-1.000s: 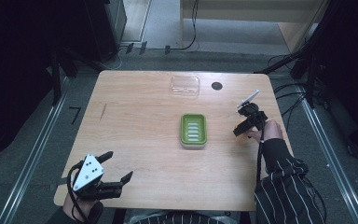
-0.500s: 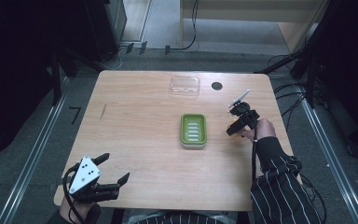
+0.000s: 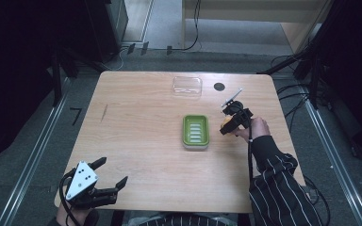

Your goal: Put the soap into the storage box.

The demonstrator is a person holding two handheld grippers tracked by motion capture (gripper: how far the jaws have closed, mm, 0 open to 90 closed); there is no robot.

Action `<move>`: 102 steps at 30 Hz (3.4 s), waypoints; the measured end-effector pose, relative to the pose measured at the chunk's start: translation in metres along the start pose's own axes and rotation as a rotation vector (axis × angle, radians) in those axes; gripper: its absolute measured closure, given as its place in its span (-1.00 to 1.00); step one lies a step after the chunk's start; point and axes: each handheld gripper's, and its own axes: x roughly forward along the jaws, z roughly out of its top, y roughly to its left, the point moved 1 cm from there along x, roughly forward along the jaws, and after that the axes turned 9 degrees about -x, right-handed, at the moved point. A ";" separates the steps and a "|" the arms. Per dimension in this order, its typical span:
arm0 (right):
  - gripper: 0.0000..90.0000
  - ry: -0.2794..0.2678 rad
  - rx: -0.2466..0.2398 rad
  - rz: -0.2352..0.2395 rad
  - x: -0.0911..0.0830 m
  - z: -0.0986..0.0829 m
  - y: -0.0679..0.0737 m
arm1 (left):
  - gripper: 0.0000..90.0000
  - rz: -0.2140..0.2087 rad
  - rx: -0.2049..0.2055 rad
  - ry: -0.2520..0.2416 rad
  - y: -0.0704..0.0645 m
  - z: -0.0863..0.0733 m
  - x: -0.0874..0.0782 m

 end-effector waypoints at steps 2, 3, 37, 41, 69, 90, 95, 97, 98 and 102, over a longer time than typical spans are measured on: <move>-0.38 -0.006 -0.013 0.001 0.000 0.001 0.001 | -0.70 0.004 -0.001 -0.002 0.000 0.000 -0.001; -0.38 -0.004 -0.011 0.000 -0.001 0.002 0.002 | -0.70 0.006 -0.004 -0.003 0.000 -0.001 -0.001; -0.38 -0.072 -0.090 0.012 -0.007 0.034 0.026 | -0.70 0.040 -0.029 -0.007 0.002 -0.008 -0.013; -0.38 -0.084 -0.103 0.012 -0.008 0.037 0.030 | -0.70 0.043 -0.030 -0.005 0.002 -0.008 -0.013; -0.38 -0.142 -0.171 0.017 -0.011 0.054 0.052 | -0.70 0.038 -0.028 -0.008 0.002 -0.008 -0.013; -0.38 -0.127 -0.200 0.031 -0.002 0.063 0.060 | -0.70 0.040 -0.030 -0.008 0.002 -0.008 -0.014; -0.38 -0.123 -0.206 0.035 0.001 0.063 0.061 | -0.70 0.036 -0.021 0.000 0.002 -0.008 -0.012; -0.38 -0.120 -0.209 0.035 0.003 0.063 0.062 | -0.70 0.038 -0.028 -0.006 0.002 -0.008 -0.013; -0.38 -0.118 -0.213 0.035 0.004 0.063 0.062 | -0.70 0.039 -0.030 -0.008 0.002 -0.008 -0.013; -0.38 -0.110 -0.213 0.040 0.005 0.064 0.063 | -0.70 0.036 -0.021 0.000 0.002 -0.008 -0.012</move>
